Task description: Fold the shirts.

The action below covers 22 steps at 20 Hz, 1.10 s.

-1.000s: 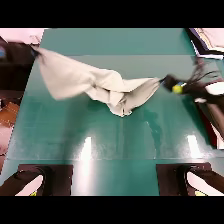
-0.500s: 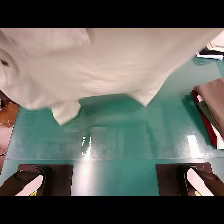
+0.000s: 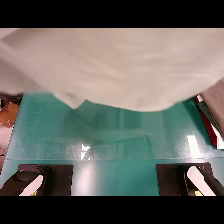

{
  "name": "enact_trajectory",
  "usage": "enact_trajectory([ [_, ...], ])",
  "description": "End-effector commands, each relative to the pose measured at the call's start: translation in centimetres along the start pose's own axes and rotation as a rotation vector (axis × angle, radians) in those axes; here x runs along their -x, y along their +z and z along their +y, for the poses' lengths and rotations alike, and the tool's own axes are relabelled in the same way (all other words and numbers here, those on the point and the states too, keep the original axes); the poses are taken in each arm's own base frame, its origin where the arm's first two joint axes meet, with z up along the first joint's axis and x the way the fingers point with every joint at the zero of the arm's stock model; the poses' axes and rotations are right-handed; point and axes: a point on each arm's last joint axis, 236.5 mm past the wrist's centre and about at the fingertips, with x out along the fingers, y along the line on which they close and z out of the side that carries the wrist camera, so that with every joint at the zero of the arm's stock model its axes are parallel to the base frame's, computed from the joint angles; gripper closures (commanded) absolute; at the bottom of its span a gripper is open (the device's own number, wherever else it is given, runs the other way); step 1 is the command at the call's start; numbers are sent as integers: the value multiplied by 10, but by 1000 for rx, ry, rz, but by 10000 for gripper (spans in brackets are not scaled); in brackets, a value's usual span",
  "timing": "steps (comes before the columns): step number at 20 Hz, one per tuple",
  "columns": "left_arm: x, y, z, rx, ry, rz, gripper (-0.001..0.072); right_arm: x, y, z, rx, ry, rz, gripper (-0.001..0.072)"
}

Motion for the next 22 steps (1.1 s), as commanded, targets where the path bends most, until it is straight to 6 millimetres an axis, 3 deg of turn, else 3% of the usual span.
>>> enact_trajectory([
  [1, -24, -46, 5, 54, -22, 130, 685, -12, -27, -21, -63, -25, 162, 698],
  [3, -61, -125, 23, 120, -13, 336, 685, -36, -59, -46, -147, -25, 269, 698],
  [4, -78, -175, 32, 157, -14, 468, 685, -50, -83, -60, -211, -27, 337, 698],
  [7, -116, -307, 55, 252, -15, 802, 684, -85, -171, -90, -322, -56, 608, 698],
  [10, -149, -400, 76, 304, -4, 959, 684, -117, -258, -106, -270, -135, 878, 698],
  [13, -171, -482, 97, 297, 2, 1056, 684, -167, -315, -103, -150, -169, 986, 698],
  [15, -184, -518, 109, 278, 10, 1063, 684, -203, -339, -103, -77, -212, 976, 698],
  [17, -199, -536, 119, 246, 18, 1029, 683, -236, -359, -100, -43, -227, 944, 698],
  [19, -216, -539, 132, 198, 36, 960, 684, -263, -376, -96, -58, -230, 908, 698],
  [22, -234, -530, 156, 97, 93, 865, 684, -288, -396, -94, -106, -243, 881, 698],
])
